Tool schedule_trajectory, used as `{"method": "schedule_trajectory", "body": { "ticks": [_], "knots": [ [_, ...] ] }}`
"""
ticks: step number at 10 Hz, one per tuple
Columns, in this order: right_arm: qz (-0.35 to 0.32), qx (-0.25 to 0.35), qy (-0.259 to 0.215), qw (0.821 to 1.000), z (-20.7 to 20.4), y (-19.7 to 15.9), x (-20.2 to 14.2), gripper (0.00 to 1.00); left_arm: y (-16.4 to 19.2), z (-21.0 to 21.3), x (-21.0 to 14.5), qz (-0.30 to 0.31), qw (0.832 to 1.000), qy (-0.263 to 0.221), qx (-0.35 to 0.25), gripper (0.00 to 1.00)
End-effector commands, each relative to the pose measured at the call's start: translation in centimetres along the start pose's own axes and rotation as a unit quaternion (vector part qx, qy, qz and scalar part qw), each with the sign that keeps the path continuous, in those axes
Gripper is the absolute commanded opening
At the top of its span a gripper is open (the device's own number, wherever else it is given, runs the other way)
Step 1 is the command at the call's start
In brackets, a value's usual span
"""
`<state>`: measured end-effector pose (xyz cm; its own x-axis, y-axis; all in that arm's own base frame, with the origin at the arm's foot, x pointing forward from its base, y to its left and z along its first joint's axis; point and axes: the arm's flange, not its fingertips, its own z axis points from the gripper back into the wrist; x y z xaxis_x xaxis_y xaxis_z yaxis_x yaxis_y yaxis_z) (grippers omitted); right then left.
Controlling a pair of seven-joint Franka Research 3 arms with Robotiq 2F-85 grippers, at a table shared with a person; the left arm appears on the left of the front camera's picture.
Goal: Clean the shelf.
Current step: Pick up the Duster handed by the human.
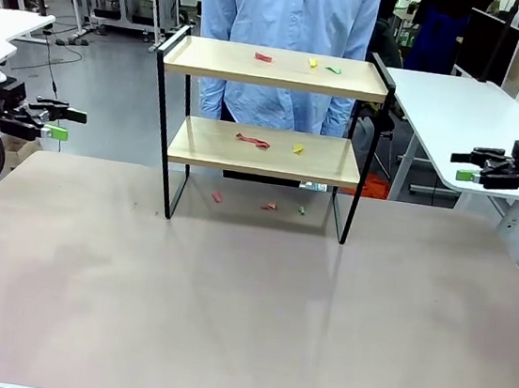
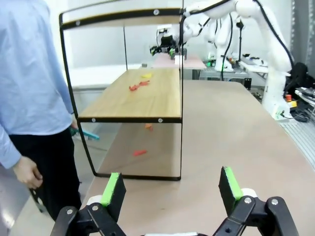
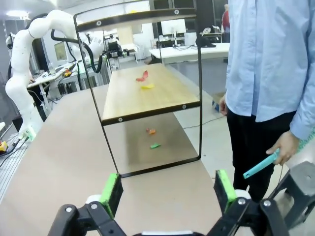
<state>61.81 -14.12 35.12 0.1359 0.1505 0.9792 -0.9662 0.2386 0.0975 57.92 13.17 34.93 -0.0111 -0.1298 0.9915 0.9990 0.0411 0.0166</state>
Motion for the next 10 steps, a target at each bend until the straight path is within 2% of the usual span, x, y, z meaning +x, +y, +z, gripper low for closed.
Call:
{"method": "schedule_trajectory", "body": {
  "ticks": [1, 4, 6, 10],
  "knots": [
    [0.010, -0.003, -0.026, 1.000, -0.4, -1.1, -0.4, 1.00, 0.1, -0.3, -0.7, -0.028, 0.999, -0.035, -0.002, 1.00],
    [0.013, -0.020, -0.029, 0.999, -0.6, -1.1, -1.0, 1.00, 0.1, -0.1, -1.6, -0.046, 0.996, -0.029, 0.075, 1.00],
    [0.026, -0.045, -0.019, 0.998, 0.0, -0.7, -0.6, 1.00, 0.2, 0.2, -1.8, -0.043, 0.995, -0.038, 0.086, 1.00],
    [0.024, -0.054, -0.039, 0.997, 0.8, -0.5, 0.0, 1.00, 0.6, 1.1, -1.4, -0.040, 0.993, -0.058, 0.094, 1.00]
  ]
}}
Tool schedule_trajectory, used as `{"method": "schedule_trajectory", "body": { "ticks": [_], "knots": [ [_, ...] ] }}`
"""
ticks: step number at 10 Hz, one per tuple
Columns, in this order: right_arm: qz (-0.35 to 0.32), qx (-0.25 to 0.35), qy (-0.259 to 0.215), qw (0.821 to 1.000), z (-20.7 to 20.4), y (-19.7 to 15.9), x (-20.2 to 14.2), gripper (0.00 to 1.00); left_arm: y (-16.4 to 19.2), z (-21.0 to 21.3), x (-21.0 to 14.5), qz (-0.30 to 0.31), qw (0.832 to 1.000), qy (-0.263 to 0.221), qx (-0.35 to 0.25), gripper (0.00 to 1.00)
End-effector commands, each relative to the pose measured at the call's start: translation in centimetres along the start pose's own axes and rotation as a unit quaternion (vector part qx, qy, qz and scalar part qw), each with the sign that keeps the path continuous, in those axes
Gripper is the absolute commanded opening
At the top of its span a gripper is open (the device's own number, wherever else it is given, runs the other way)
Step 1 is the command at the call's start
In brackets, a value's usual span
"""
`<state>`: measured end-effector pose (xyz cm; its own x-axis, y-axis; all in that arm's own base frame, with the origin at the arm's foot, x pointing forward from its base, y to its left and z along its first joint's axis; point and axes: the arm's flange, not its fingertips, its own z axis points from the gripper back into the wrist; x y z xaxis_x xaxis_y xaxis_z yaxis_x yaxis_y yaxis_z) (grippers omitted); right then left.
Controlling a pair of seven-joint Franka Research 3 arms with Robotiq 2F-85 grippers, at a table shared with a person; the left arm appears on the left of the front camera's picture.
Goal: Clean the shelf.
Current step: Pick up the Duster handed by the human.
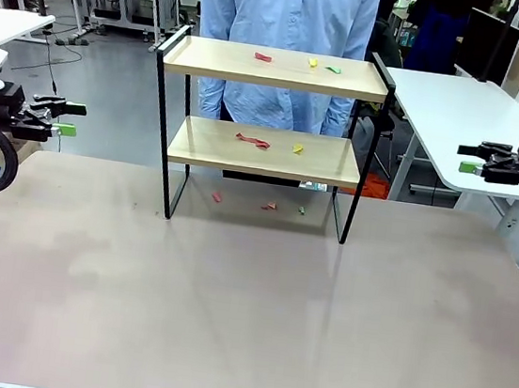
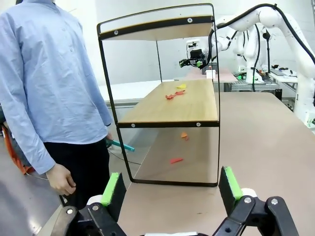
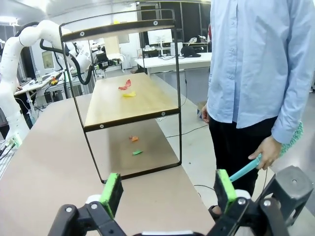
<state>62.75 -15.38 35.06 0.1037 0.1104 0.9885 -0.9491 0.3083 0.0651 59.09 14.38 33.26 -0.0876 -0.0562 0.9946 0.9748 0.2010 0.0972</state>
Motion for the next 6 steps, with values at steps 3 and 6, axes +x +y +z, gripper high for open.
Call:
{"method": "schedule_trajectory", "body": {
  "ticks": [3, 6],
  "knots": [
    [0.000, 0.000, 0.000, 1.000, 0.00, 0.00, 0.00, 1.00, 0.00, 0.00, 0.00, 0.000, 1.000, 0.000, 0.000, 1.00],
    [0.000, 0.000, 0.000, 1.000, 0.00, 0.00, 0.00, 1.00, 0.00, 0.00, 0.00, 0.000, 1.000, 0.000, 0.000, 1.00]
  ]
}}
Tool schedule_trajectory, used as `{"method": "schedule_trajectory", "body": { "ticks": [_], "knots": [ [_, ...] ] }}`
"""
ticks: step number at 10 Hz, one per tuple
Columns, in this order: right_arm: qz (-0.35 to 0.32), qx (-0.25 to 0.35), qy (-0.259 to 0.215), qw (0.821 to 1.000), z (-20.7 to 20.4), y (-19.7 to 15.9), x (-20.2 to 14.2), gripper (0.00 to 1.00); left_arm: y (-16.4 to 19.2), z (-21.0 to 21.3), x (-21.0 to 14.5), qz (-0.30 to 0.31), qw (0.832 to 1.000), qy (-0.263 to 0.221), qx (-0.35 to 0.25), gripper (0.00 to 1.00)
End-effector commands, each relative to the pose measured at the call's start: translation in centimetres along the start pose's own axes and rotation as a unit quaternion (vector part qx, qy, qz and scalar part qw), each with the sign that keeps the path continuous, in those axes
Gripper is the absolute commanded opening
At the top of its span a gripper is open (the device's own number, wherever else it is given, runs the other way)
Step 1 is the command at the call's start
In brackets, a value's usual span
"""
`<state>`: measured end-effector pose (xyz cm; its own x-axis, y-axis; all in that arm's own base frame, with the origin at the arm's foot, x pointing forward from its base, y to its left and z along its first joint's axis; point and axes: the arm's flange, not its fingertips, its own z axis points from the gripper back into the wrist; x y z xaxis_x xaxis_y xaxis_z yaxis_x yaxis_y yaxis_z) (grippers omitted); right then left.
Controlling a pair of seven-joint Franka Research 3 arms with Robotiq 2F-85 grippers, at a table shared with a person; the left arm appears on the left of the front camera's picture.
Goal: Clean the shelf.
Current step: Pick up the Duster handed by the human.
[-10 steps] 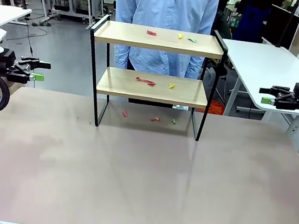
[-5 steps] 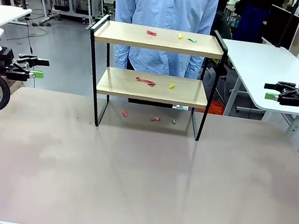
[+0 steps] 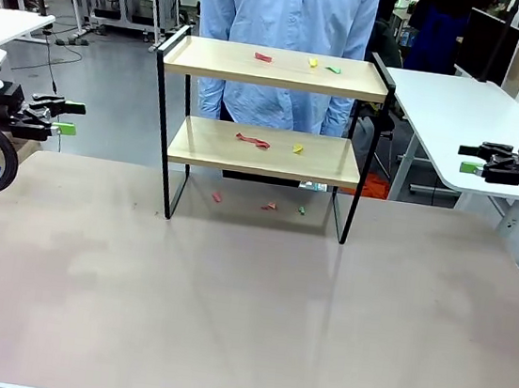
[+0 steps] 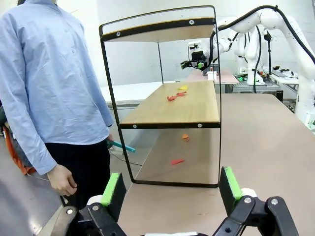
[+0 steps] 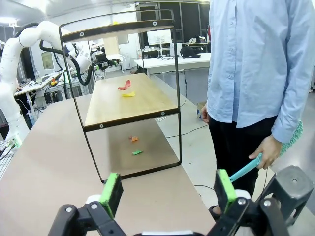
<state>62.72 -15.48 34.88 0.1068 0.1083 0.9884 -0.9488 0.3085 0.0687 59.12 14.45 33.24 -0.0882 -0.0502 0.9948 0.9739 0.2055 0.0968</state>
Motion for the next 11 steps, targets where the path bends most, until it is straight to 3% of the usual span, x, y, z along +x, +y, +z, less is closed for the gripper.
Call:
{"method": "schedule_trajectory", "body": {
  "ticks": [1, 11],
  "knots": [
    [0.002, 0.000, 0.001, 1.000, -0.08, 0.01, 0.19, 1.00, -0.05, -0.06, 0.03, 0.000, 1.000, 0.003, -0.002, 1.00],
    [0.002, 0.000, 0.001, 1.000, -0.08, 0.01, 0.19, 1.00, -0.05, -0.06, 0.03, 0.000, 1.000, 0.003, -0.002, 1.00]
  ]
}}
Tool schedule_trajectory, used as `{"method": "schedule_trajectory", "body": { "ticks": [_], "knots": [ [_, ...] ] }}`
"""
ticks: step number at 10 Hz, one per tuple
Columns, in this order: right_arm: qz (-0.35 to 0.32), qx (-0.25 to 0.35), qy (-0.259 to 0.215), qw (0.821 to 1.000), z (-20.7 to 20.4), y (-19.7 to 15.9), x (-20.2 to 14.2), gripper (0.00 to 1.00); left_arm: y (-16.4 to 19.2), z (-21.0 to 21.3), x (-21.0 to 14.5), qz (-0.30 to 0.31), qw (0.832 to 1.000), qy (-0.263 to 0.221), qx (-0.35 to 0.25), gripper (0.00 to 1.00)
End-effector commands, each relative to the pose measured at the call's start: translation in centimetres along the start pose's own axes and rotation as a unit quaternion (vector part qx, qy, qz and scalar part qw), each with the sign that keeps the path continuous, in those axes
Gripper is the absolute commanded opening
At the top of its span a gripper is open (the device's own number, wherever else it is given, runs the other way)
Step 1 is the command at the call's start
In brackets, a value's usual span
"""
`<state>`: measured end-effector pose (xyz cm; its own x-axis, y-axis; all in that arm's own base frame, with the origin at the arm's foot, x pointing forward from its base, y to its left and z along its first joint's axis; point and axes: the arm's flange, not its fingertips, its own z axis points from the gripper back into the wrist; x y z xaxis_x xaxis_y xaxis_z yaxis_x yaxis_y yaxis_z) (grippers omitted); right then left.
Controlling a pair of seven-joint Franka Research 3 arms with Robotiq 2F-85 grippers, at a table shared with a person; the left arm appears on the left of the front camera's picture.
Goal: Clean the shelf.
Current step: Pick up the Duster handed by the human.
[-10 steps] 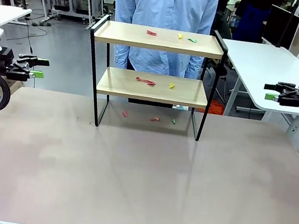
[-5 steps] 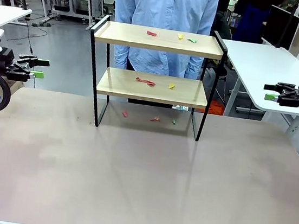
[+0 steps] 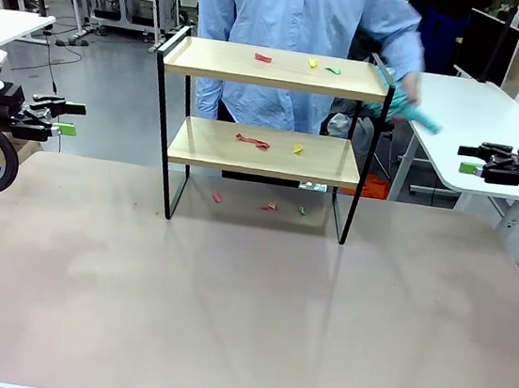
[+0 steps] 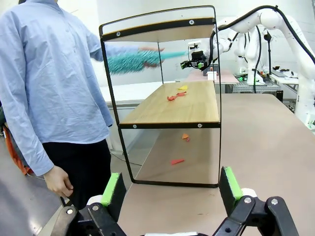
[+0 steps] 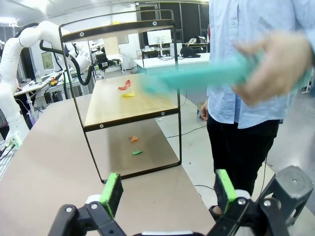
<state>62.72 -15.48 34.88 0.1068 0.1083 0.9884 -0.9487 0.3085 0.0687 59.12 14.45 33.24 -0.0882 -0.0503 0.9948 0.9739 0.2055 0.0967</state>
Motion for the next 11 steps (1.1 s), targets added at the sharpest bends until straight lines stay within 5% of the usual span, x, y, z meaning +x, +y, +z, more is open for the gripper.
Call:
{"method": "schedule_trajectory", "body": {
  "ticks": [1, 11],
  "knots": [
    [0.002, 0.000, 0.001, 1.000, -0.08, 0.01, 0.19, 1.00, -0.05, -0.06, 0.03, 0.000, 1.000, 0.003, -0.002, 1.00],
    [0.002, 0.000, 0.001, 1.000, -0.08, 0.01, 0.19, 1.00, -0.05, -0.06, 0.03, 0.000, 1.000, 0.003, -0.002, 1.00]
  ]
}}
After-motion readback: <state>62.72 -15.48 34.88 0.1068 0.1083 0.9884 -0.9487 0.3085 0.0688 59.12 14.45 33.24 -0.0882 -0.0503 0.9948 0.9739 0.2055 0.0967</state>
